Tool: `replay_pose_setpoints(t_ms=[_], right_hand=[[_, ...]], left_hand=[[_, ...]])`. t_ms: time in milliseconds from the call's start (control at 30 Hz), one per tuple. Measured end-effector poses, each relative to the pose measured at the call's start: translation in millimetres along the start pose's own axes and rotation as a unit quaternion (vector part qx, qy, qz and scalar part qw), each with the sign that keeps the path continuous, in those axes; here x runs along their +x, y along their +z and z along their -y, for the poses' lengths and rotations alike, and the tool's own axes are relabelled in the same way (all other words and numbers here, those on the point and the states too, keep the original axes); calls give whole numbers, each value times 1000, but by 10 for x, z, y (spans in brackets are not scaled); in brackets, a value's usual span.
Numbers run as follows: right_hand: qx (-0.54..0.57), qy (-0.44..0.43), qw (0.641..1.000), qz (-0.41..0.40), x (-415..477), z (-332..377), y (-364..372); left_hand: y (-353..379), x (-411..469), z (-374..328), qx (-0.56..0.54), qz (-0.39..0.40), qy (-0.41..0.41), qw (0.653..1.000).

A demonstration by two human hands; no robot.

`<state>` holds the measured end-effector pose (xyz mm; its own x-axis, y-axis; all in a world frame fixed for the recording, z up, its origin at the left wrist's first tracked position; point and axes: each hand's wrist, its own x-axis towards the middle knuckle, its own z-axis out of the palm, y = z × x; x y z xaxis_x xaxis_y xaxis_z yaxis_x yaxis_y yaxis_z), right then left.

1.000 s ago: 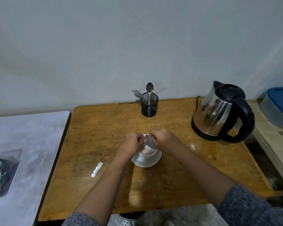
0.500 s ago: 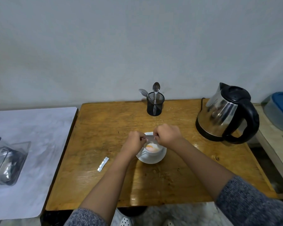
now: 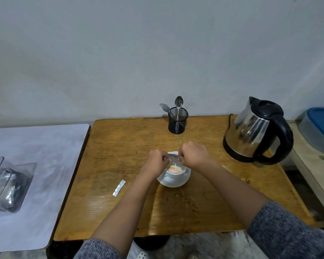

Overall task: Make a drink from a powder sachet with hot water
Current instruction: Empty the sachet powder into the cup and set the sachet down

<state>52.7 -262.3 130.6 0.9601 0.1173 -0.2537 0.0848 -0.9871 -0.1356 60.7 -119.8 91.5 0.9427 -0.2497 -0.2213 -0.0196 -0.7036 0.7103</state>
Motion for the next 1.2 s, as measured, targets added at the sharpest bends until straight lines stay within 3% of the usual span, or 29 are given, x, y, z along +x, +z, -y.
replay_pose_setpoints(t_ms=[633,1200], right_hand=[[129,30,991,-8,-66,-66,31],[168,29,985,-21,-24,-29,75]], left_hand=[[6,-52,-34,-14,-24,-1,1000],[-22,-37,10,-25,-30,2,999]])
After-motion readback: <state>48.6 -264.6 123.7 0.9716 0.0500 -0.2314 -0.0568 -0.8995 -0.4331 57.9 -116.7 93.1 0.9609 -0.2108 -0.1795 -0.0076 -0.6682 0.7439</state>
